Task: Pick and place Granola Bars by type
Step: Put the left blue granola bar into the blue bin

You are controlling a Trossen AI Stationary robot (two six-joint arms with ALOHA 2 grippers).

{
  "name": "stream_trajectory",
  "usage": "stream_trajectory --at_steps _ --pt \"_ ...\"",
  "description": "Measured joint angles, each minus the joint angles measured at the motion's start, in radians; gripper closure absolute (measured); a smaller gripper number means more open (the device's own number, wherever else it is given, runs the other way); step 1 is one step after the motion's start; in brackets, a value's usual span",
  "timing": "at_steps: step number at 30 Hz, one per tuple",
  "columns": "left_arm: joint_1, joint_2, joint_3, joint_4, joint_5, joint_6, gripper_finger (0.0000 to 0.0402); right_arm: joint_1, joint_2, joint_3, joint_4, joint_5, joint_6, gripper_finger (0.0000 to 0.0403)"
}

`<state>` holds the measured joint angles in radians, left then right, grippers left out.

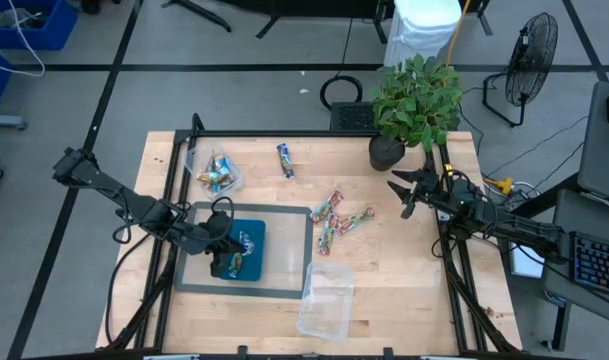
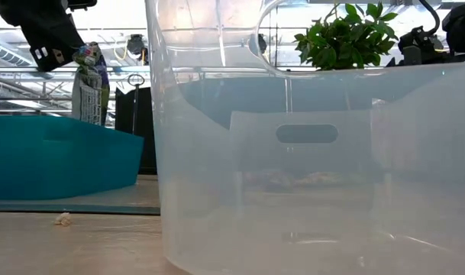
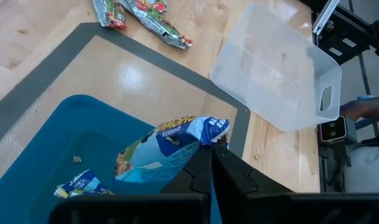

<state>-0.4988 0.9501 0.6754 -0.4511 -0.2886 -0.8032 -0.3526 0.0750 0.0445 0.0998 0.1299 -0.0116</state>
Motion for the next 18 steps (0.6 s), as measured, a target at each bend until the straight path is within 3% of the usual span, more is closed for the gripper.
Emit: stream_trajectory --at_steps 4,11,18 --pt "0.0 0.0 0.0 0.0 0.0 0.0 0.0397 0.0 0.0 0.0 0.0 0.0 0.0 0.0243" --pt "0.0 0.0 0.0 -0.001 0.0 0.006 0.038 0.0 0.0 0.0 0.0 0.0 0.0 0.0243" --pt "0.0 0.0 0.0 -0.001 0.0 0.049 0.0397 0.0 0.0 0.0 0.0 0.0 0.0 0.0243"
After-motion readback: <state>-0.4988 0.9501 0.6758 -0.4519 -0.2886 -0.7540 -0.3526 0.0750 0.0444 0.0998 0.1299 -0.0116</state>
